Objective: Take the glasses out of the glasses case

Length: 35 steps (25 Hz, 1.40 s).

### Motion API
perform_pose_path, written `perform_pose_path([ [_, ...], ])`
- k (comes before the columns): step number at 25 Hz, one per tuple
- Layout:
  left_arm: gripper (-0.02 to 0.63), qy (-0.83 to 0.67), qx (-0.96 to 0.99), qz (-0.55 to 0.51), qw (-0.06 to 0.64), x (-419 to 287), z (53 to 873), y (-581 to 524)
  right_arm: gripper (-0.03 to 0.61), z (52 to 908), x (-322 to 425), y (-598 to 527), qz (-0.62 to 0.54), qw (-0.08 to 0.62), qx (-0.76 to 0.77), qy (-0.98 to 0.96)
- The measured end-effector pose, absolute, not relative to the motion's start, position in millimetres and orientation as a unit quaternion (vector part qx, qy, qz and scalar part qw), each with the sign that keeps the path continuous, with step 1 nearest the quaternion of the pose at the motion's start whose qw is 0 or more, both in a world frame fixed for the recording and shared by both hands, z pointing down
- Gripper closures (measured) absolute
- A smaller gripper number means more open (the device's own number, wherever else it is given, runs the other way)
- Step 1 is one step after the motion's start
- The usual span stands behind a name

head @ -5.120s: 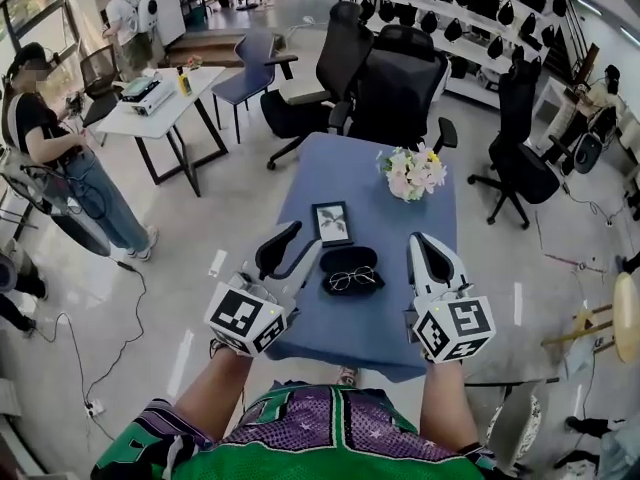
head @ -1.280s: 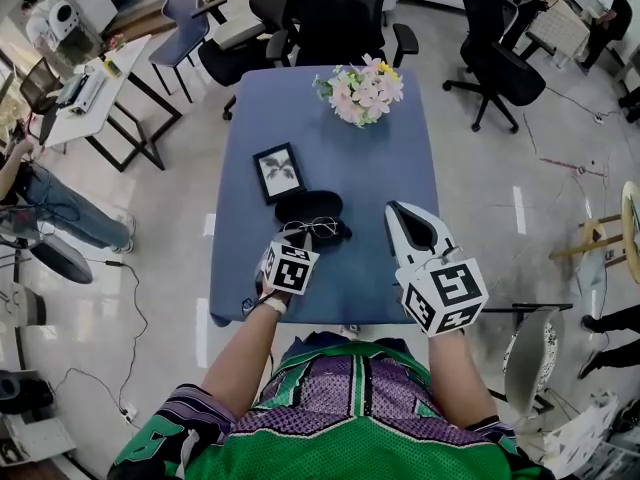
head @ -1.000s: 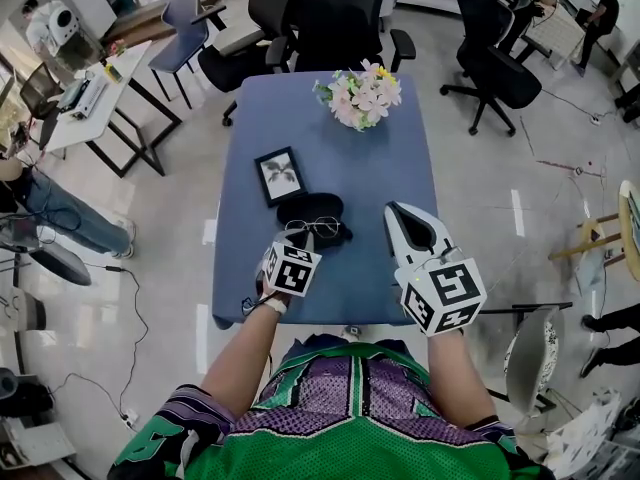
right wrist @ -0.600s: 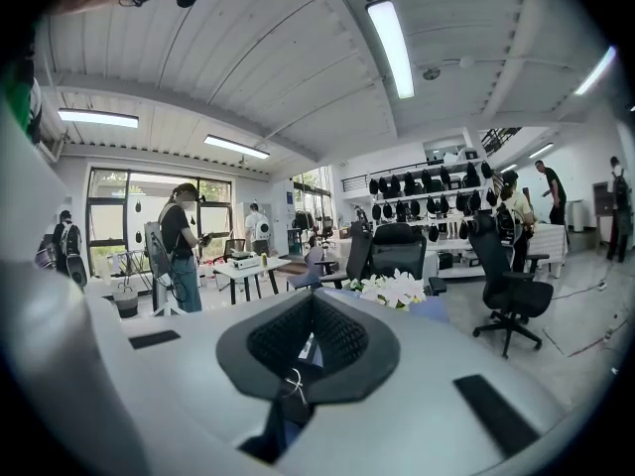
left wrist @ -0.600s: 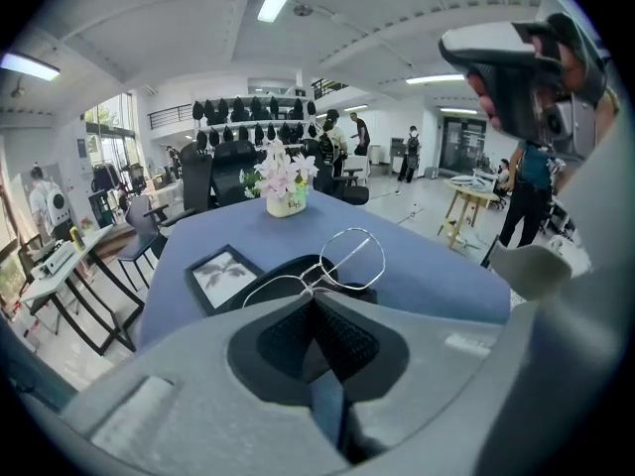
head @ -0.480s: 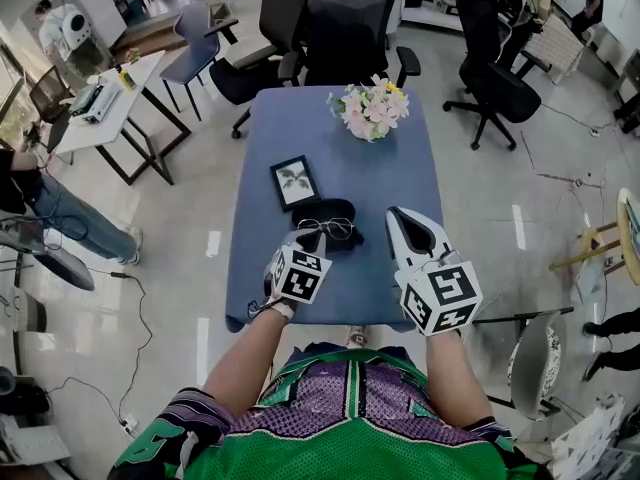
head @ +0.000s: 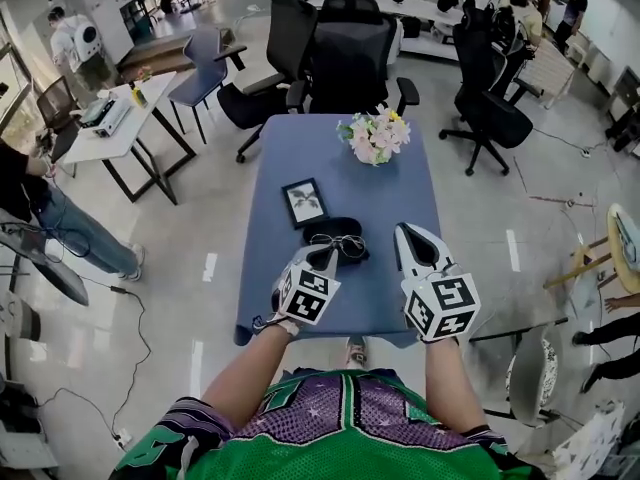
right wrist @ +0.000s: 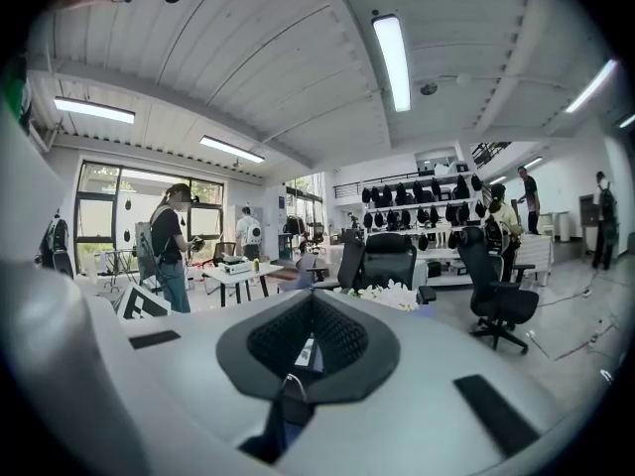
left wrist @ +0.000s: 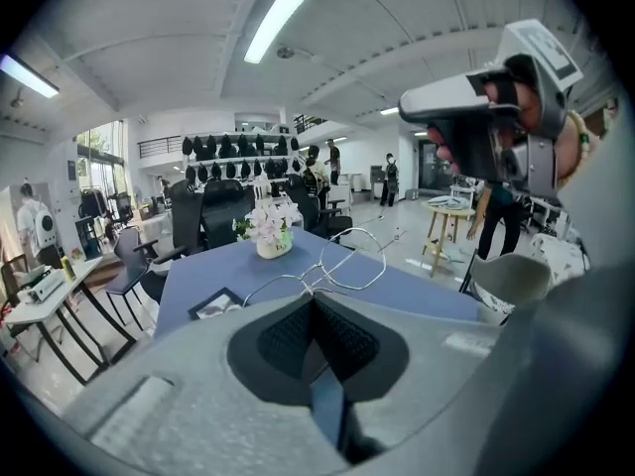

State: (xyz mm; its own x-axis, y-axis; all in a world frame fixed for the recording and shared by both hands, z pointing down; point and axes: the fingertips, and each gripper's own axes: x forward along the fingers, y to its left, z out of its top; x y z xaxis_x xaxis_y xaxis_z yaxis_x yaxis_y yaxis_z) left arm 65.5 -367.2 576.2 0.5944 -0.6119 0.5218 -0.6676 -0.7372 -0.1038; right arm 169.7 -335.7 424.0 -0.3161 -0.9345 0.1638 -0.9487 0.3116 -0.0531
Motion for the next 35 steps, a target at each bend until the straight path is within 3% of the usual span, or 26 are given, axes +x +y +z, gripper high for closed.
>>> perform_pose_path([
  [11,0.598,-0.344,0.922,0.173,0.043,21,522,-335,0.574,410,143,-306,0.053,0.062,0.593,-0.801],
  [35,0.598,-0.396,0.917,-0.041,0.028,-99,401,-252,0.574,376,34,-231,0.017,-0.013,0.539,-0.842],
])
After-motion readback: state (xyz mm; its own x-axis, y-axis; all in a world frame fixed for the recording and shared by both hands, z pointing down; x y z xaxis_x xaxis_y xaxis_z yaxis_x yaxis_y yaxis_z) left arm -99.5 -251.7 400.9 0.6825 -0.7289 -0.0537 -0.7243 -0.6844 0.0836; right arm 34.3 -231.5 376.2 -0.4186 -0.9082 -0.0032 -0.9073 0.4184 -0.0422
